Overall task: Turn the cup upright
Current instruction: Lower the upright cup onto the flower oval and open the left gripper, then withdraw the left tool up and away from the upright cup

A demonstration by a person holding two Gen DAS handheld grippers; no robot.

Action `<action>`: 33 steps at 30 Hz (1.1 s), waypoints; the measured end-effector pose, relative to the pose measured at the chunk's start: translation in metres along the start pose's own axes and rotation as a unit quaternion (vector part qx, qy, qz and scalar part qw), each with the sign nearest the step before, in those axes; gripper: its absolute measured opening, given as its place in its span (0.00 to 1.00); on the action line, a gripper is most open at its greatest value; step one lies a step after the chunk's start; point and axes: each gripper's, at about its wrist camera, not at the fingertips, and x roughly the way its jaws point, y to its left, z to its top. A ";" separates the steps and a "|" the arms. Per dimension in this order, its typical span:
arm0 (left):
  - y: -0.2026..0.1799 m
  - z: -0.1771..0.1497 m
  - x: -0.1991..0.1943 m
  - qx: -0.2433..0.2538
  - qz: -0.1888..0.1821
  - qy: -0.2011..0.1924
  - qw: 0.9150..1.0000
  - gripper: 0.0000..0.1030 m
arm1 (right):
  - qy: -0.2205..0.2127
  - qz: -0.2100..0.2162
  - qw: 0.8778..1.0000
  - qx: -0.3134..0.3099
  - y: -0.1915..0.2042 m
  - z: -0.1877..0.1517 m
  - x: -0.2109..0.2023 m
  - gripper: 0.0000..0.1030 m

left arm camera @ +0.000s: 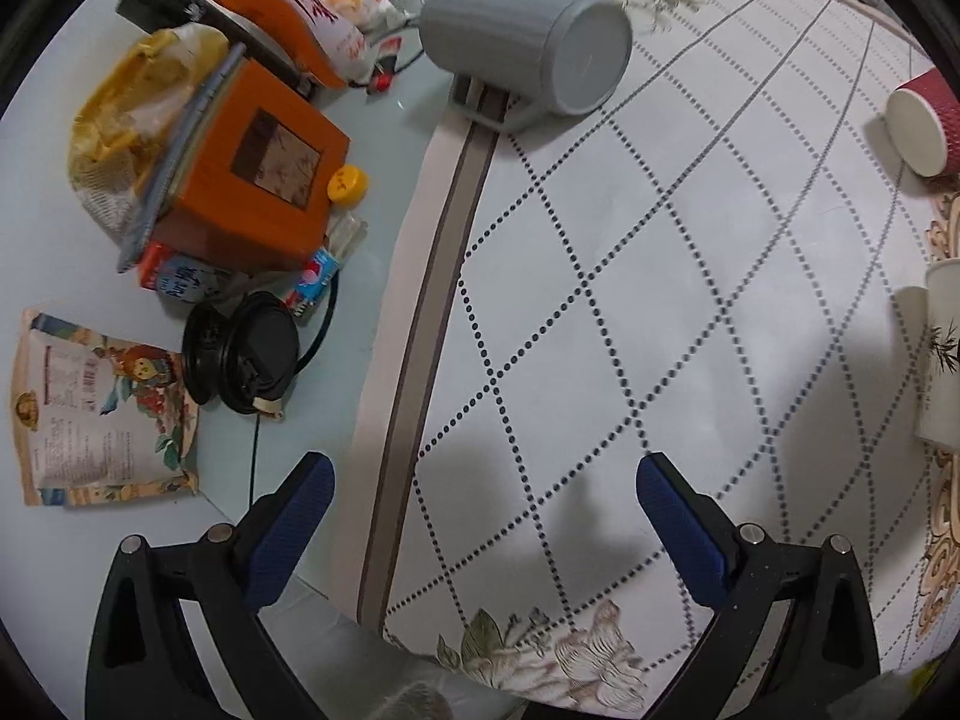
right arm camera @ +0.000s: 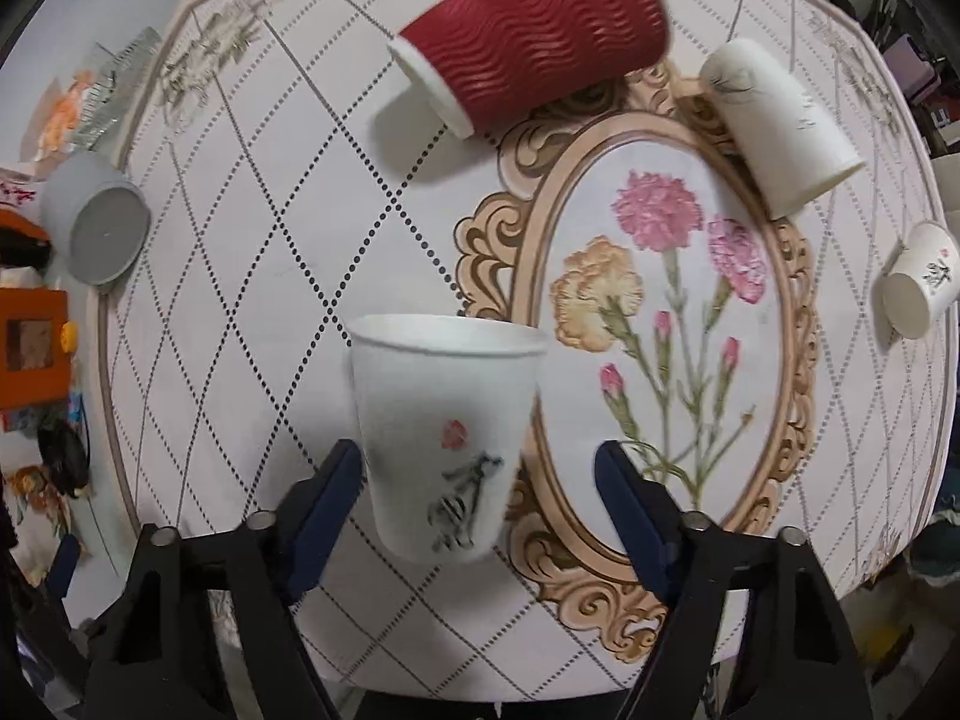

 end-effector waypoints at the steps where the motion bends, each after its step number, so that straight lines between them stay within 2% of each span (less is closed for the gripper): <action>1: 0.000 0.002 0.002 0.002 -0.001 0.002 1.000 1.00 | 0.005 0.002 1.000 0.003 0.001 0.002 0.004 0.67; 2: 0.001 0.003 0.005 0.005 -0.004 0.005 1.000 1.00 | 0.012 -0.001 1.000 0.006 0.003 0.005 0.008 0.62; 5: 0.001 0.007 0.008 0.013 -0.010 0.010 1.000 1.00 | 0.019 0.000 1.000 0.012 0.005 0.007 0.015 0.62; 10: -0.005 0.012 0.008 0.027 -0.038 0.031 0.998 1.00 | -0.008 0.011 0.999 0.029 -0.005 0.002 0.009 0.60; 13: -0.015 0.014 0.006 0.041 -0.055 0.042 0.997 1.00 | -0.051 0.029 0.997 0.039 -0.018 -0.010 -0.005 0.60; 16: -0.026 0.017 0.006 0.047 -0.073 0.051 0.995 1.00 | -0.115 0.039 0.992 0.040 -0.030 -0.022 -0.022 0.60; 20: -0.045 0.022 0.008 0.057 -0.080 0.049 0.994 1.00 | -0.220 0.041 0.974 0.040 -0.041 -0.030 -0.037 0.60; 24: -0.061 0.026 0.011 0.070 -0.068 0.037 0.995 1.00 | -0.295 0.034 0.954 0.038 -0.043 -0.037 -0.032 0.60; 30: -0.069 0.028 0.006 0.073 -0.060 0.022 0.995 1.00 | -0.342 0.015 0.939 0.022 -0.045 -0.051 -0.016 0.60; 33: -0.069 0.026 0.003 0.072 -0.060 0.021 0.995 1.00 | -0.347 0.014 0.938 0.011 -0.046 -0.061 -0.012 0.61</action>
